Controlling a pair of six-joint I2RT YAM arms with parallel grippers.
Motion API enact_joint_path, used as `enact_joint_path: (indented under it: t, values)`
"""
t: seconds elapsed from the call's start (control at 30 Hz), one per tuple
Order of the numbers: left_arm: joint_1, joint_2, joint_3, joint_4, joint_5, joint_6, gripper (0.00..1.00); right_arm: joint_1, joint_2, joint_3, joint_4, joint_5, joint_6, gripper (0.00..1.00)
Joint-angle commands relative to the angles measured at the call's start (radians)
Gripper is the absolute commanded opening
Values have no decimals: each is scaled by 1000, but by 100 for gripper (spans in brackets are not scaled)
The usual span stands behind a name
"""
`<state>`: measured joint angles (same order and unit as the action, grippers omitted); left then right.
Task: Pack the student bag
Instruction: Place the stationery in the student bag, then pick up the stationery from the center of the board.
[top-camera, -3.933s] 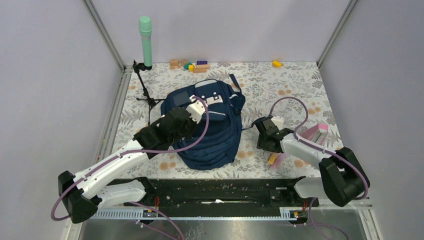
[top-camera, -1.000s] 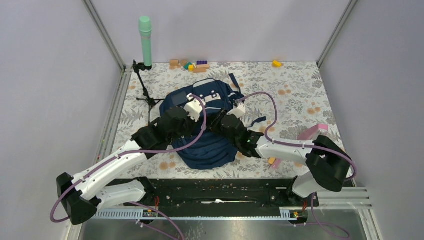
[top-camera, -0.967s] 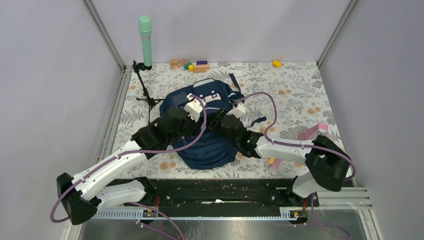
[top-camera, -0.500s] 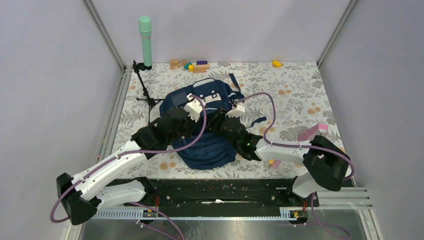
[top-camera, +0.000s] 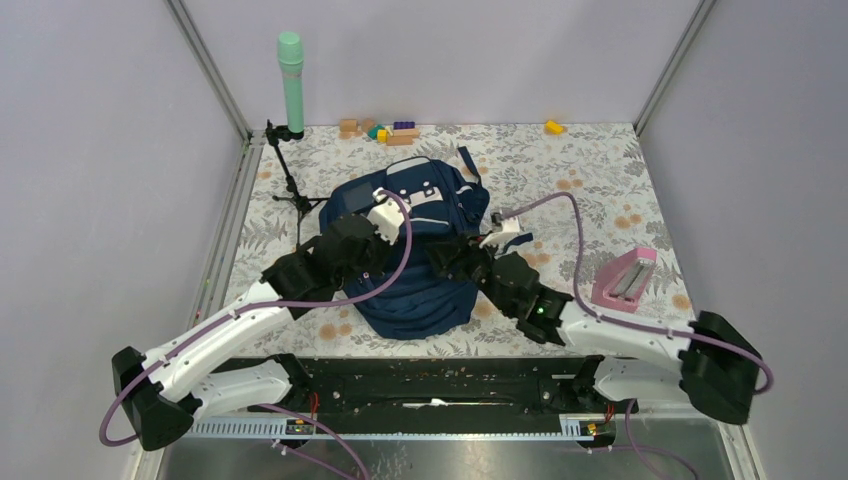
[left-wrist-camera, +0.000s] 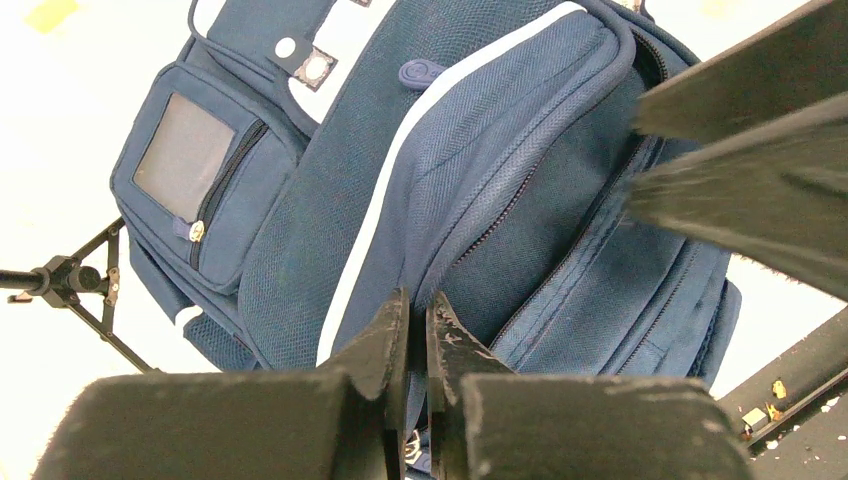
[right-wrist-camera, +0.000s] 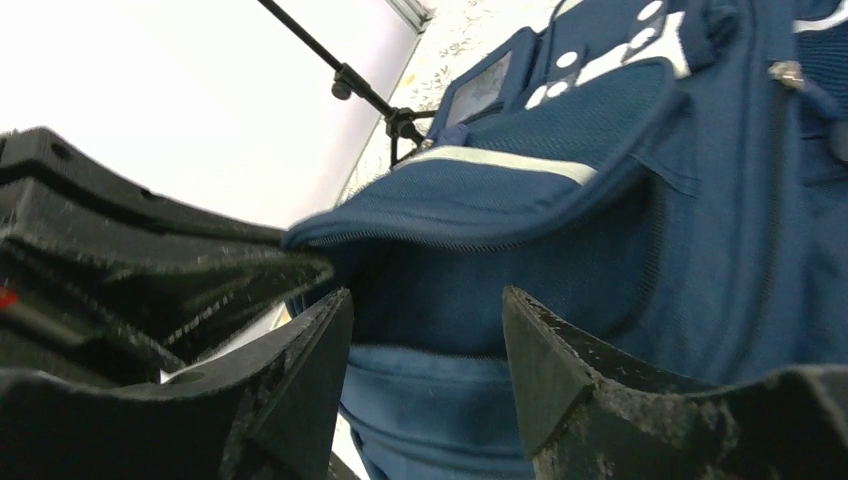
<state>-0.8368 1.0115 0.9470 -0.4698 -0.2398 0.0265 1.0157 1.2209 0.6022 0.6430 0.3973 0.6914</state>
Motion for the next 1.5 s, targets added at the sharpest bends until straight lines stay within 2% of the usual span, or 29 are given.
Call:
enact_joint_path:
  t: [0.0,0.23,0.4,0.47,0.5,0.67,0.77,0.87,0.97,1.03,1.2,1.47]
  values:
    - [-4,-60,30,93,-16,-24,0,7,-158,-67,-163,-10,-81,65]
    - [1,-70,22,101,-32,-23,0,2,-446,-196,-540,130,-63,76]
    - [3,-60,24,99,-24,-24,0,-16,-651,-314,-700,189,18,89]
    - [2,-55,25,98,-21,-23,0,-25,-697,-362,-704,183,36,99]
    - [2,-53,26,97,-19,-23,0,-35,-708,-380,-705,172,40,100]
    - [2,-47,26,94,-14,-23,0,-109,-691,-394,-765,75,46,100]
    - [2,-44,26,94,-16,-24,0,-122,-690,-382,-785,73,35,100]
    - [3,-47,26,94,-16,-24,0,-137,-706,-384,-804,119,28,100]
    - [3,-47,26,94,-16,-23,0,-186,-698,-348,-1004,243,183,100]
    - [3,-48,25,94,-16,-24,0,-218,-696,-330,-1083,252,223,98]
    - [2,-46,26,94,-11,-23,0,-224,-671,-297,-1145,298,242,96]
    - [3,-46,26,94,-13,-23,0,-227,-529,-244,-1155,333,260,90]
